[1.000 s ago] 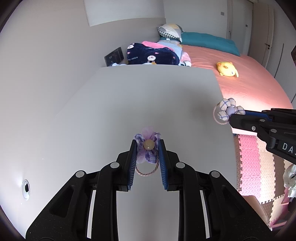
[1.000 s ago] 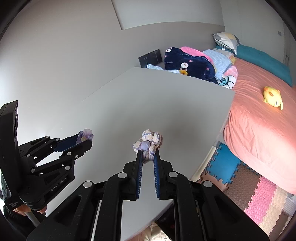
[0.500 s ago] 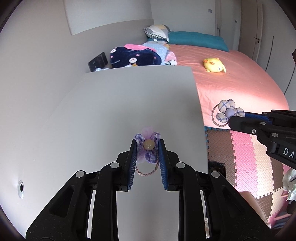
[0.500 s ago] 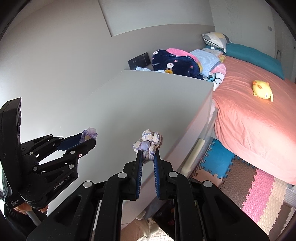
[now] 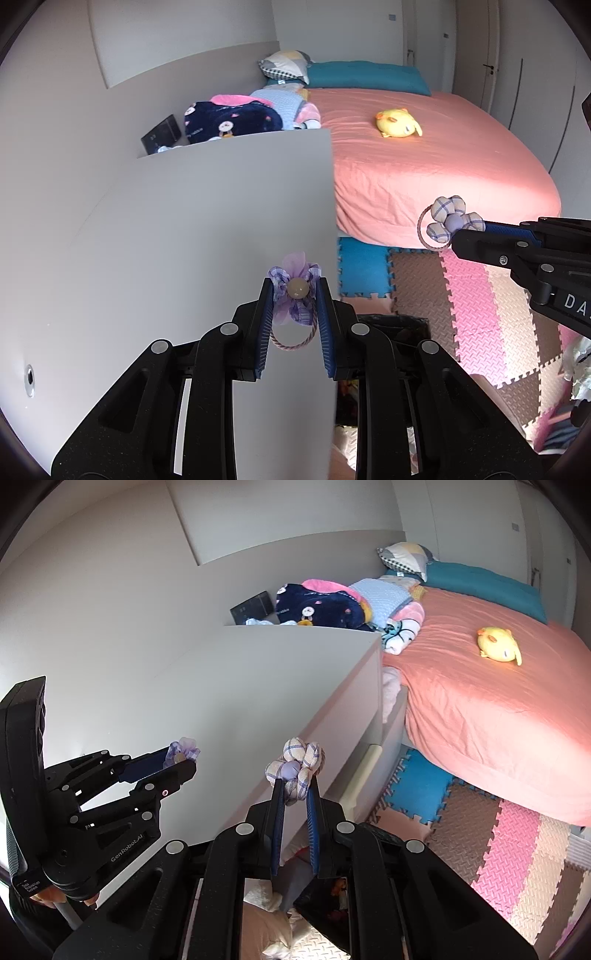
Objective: Collect trash
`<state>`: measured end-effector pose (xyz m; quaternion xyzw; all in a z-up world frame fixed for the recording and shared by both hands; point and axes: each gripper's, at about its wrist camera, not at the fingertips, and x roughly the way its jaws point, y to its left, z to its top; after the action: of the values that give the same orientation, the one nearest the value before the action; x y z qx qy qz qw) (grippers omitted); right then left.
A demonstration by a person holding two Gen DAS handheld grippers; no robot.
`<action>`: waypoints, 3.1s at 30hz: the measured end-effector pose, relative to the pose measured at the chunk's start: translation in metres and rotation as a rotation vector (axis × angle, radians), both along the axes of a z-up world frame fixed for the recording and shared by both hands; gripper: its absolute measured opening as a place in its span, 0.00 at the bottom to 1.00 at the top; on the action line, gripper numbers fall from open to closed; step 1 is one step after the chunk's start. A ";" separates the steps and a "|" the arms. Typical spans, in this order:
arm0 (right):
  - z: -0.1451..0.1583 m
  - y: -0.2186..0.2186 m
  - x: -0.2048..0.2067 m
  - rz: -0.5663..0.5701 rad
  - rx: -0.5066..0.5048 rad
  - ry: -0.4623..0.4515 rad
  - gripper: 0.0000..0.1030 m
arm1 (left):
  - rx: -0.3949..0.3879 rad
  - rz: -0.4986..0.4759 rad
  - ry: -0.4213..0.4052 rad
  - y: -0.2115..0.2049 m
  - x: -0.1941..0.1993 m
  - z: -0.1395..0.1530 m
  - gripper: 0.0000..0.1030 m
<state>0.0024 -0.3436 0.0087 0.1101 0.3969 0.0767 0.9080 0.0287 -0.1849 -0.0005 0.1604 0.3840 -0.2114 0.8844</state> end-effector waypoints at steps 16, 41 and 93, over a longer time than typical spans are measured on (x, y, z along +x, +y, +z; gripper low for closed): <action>-0.013 -0.051 -0.045 -0.109 -0.007 0.025 0.13 | 0.006 -0.124 0.019 -0.060 -0.038 -0.013 0.22; -0.027 -0.104 -0.081 -0.218 -0.059 0.069 0.60 | 0.063 -0.171 0.036 -0.104 -0.041 -0.029 0.90; -0.032 -0.103 -0.083 -0.216 -0.045 0.076 0.64 | 0.027 -0.140 0.087 -0.095 -0.036 -0.033 0.90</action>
<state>-0.0807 -0.4464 -0.0235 0.1346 0.4183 -0.0347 0.8976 -0.0077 -0.2795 -0.0333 0.1898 0.4126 -0.2742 0.8477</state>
